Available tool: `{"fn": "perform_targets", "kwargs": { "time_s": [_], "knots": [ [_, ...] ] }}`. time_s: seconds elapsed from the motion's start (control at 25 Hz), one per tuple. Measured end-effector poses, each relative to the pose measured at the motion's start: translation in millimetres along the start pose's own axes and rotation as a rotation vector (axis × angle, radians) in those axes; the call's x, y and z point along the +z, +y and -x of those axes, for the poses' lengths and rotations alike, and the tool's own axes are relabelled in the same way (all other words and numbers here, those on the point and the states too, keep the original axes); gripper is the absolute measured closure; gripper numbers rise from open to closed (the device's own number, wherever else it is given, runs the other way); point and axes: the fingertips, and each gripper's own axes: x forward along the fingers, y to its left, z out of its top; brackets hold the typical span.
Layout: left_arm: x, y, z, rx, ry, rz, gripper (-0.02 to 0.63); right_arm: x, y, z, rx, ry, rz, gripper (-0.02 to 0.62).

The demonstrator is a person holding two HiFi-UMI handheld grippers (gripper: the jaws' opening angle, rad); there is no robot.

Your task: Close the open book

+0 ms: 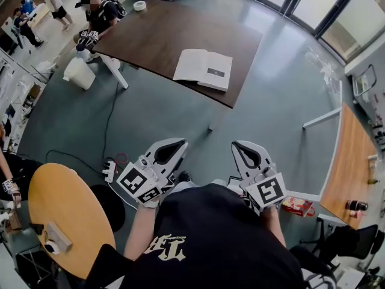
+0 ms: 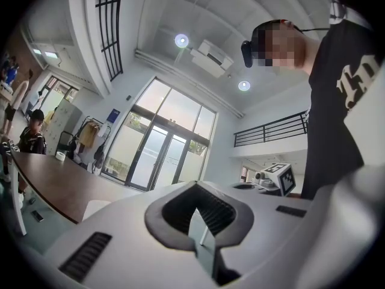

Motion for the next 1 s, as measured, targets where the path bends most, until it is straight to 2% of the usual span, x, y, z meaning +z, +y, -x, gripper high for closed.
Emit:
{"fn": "perform_targets", "kwargs": {
  "time_s": [0.24, 0.48, 0.72, 1.0],
  "knots": [
    [-7.8, 19.7, -5.1, 0.003, 0.027, 0.021, 0.600, -5.7, -7.9, -21.6, 0.008, 0.014, 0.004, 0.607],
    [-14.1, 43.4, -43.6, 0.050, 0.064, 0.034, 0.600, -21.5, -51.2, -34.2, 0.028, 0.018, -0.048, 0.606],
    [-18.3, 47.9, -117.9, 0.050, 0.094, 0.033, 0.600, -37.7, -130.3, -36.5, 0.022, 0.010, -0.086, 0.607],
    [-27.9, 61.1, -204.9, 0.073, 0.129, 0.023, 0.600, -54.5, -235.9, -30.2, 0.001, -0.012, -0.078, 0.607]
  ]
}}
